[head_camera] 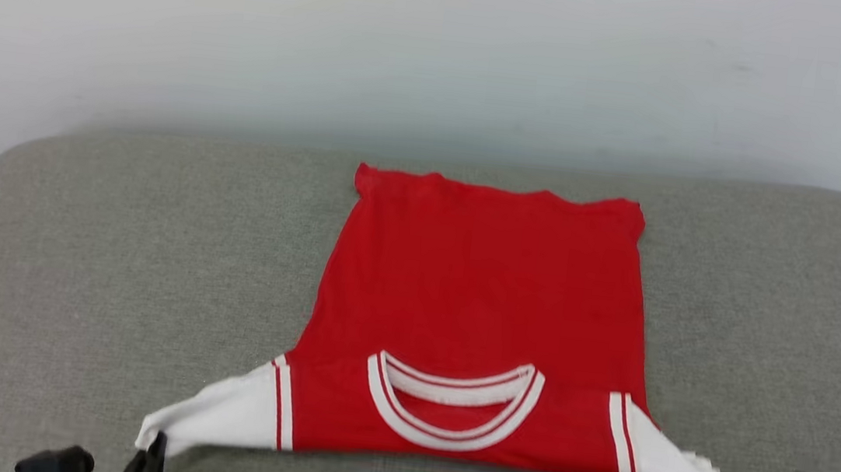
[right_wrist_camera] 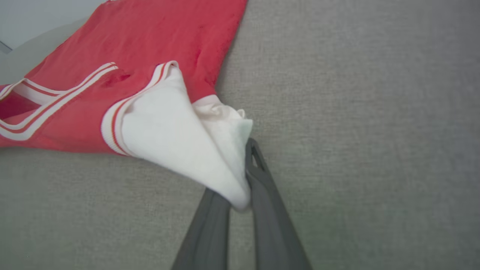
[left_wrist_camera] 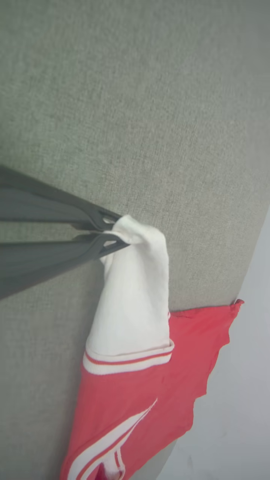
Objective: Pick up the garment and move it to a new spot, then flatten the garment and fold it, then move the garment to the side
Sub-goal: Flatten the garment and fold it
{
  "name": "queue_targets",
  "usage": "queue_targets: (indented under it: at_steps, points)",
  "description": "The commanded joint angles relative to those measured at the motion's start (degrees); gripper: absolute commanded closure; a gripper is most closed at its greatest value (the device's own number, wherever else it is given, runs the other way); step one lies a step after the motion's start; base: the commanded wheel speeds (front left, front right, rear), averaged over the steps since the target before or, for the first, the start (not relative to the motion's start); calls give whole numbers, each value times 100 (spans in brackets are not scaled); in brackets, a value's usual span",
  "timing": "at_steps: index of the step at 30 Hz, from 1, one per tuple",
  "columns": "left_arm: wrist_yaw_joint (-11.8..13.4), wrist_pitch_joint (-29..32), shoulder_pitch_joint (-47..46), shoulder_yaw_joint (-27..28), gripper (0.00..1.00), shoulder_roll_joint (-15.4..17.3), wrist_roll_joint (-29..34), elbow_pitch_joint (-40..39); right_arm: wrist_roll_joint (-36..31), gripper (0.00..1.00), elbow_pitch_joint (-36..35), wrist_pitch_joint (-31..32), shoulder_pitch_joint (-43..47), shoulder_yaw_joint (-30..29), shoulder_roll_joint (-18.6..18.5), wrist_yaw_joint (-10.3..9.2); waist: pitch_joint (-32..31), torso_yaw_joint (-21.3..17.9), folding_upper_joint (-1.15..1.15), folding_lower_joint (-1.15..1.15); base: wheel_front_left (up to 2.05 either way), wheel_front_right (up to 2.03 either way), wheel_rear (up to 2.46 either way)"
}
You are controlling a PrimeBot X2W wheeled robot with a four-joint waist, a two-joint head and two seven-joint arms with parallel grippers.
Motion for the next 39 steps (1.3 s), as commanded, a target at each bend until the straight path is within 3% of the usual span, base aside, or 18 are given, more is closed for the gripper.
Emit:
queue_targets:
  at_steps: [1, 5, 6, 7, 9, 10, 18, 26, 31, 39]
  points:
    - [81, 34, 175, 13, 100, 10, -16, -161, -89, 100, -208, 76, 266, -166, 101, -8, -82, 23, -1, 2, 0, 0, 0]
    - [194, 124, 598, 2, 100, -1, -78, -540, -457, 100, -730, 367, 978, -564, 402, -7, -135, 63, -1, 2, 0, 0, 0]
    - [210, 138, 658, -13, 100, 6, -72, -622, -530, 91, -836, 447, 1100, -635, 482, -7, -139, 76, -1, 2, 0, 0, 0]
    - [227, 159, 702, -31, 100, 17, -57, -692, -626, 80, -923, 521, 1205, -669, 534, -7, -138, 87, -1, 2, 0, 0, 0]
    - [251, 190, 755, -77, 100, 35, -19, -850, -696, 38, -1090, 612, 1327, -708, 648, -7, -126, 108, -1, 2, 0, 0, 0]
    - [253, 193, 762, -102, 100, 31, -2, -930, -776, 0, -1155, 632, 1359, -685, 646, -5, -121, 119, -1, 2, 0, 0, 0]
    - [342, 273, 669, -306, 100, 8, 172, -1429, -783, 0, -1520, 228, 903, -937, 703, -6, -43, 230, -1, 2, 0, 0, 0]
    - [335, 277, 220, -515, 100, -32, 391, -1937, -542, 0, -713, 201, -744, -1302, 279, -6, 565, 542, -1, 2, 0, 0, 0]
    - [319, 200, -148, -611, 100, -83, 542, -2204, -379, 0, 70, 622, -2018, -1179, -87, -6, 1155, 768, -1, 2, 0, 0, 0]
    - [242, 58, -709, -867, 100, -303, 751, -2478, -184, 0, 1310, 1935, -3847, -787, -796, -6, 2024, 1229, -1, 2, 0, 0, 0]
